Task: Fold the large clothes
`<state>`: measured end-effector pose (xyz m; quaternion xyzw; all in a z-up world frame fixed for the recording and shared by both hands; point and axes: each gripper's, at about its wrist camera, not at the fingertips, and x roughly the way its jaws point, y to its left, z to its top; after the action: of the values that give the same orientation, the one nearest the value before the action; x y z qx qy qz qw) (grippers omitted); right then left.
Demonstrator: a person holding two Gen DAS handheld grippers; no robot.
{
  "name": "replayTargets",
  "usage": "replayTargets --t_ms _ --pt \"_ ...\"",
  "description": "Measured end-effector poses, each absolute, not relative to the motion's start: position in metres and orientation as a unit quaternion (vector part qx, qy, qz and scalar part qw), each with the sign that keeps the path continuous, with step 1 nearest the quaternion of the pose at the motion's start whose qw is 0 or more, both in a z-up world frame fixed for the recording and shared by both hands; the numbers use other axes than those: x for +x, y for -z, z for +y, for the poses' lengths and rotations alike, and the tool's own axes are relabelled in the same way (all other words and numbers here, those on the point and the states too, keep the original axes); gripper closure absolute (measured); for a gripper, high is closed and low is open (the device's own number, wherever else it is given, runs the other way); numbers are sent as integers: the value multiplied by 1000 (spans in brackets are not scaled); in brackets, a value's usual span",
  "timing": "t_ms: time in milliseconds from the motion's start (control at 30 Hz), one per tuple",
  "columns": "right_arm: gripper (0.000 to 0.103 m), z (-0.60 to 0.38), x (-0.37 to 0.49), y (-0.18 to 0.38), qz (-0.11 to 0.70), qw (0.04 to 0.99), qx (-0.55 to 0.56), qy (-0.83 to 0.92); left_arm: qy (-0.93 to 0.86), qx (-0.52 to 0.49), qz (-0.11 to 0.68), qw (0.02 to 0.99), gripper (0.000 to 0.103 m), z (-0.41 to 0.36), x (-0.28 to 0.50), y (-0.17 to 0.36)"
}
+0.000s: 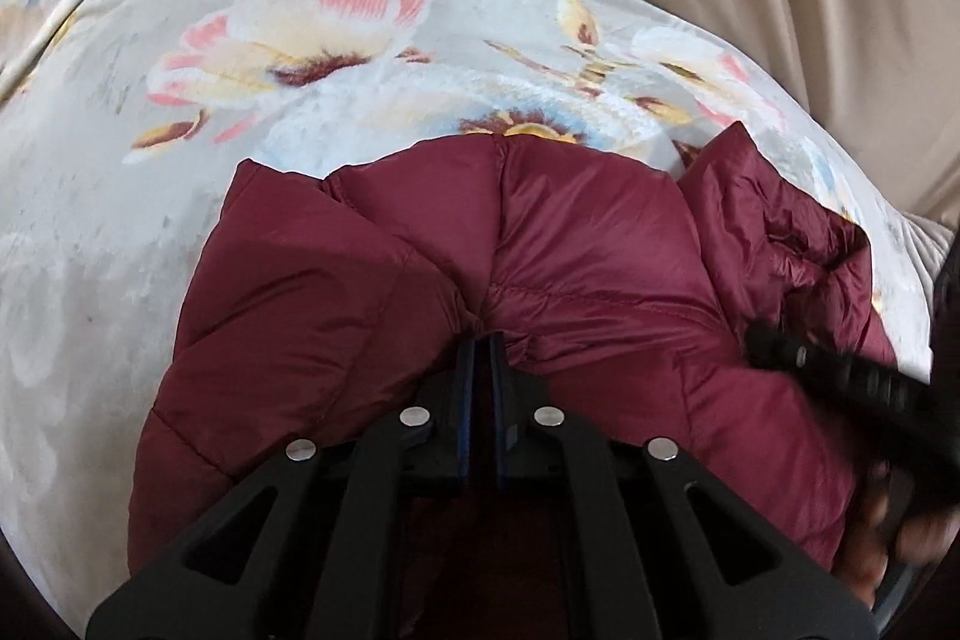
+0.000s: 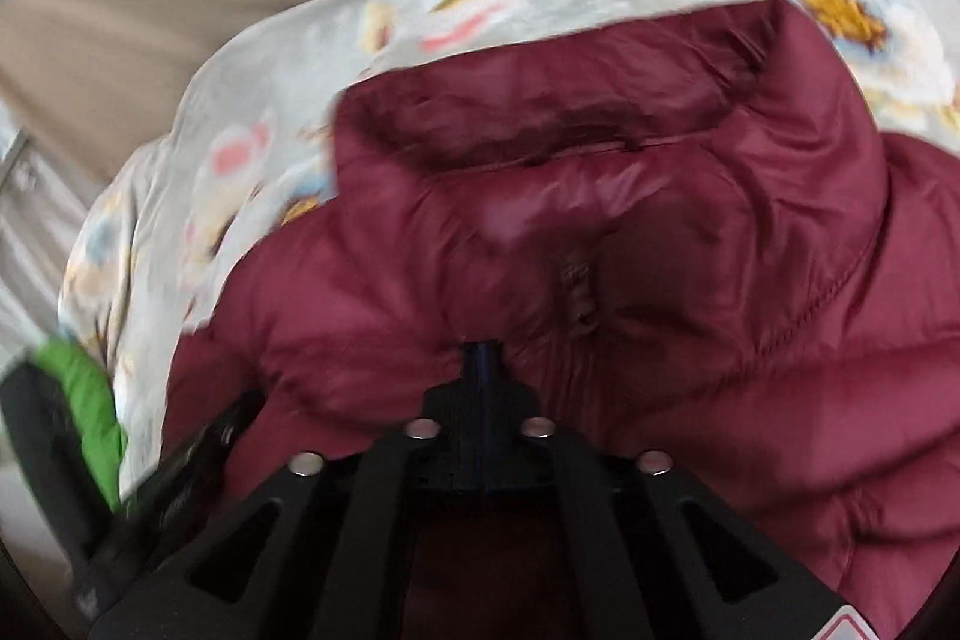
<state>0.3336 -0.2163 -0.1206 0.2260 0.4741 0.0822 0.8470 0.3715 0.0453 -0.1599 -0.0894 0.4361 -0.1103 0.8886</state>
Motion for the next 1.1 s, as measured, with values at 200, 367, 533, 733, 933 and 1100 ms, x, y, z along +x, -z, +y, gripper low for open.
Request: replayTargets --t_ms 200,367,533,733,933,1100 --pt "102 -272 286 108 391 862 324 -6 109 -89 436 889 98 53 364 145" --pt "94 -314 253 96 375 869 319 44 192 -88 384 899 94 13 346 89" --pt "97 -325 264 103 399 864 304 46 274 -72 411 866 93 -80 349 88" --pt "103 -344 252 123 421 861 282 45 238 -48 481 842 96 -139 373 150" --pt "99 -357 233 111 404 863 295 67 204 -66 467 858 101 -128 376 153" --pt "103 -358 234 117 423 868 255 58 200 -62 458 864 101 -123 370 148"
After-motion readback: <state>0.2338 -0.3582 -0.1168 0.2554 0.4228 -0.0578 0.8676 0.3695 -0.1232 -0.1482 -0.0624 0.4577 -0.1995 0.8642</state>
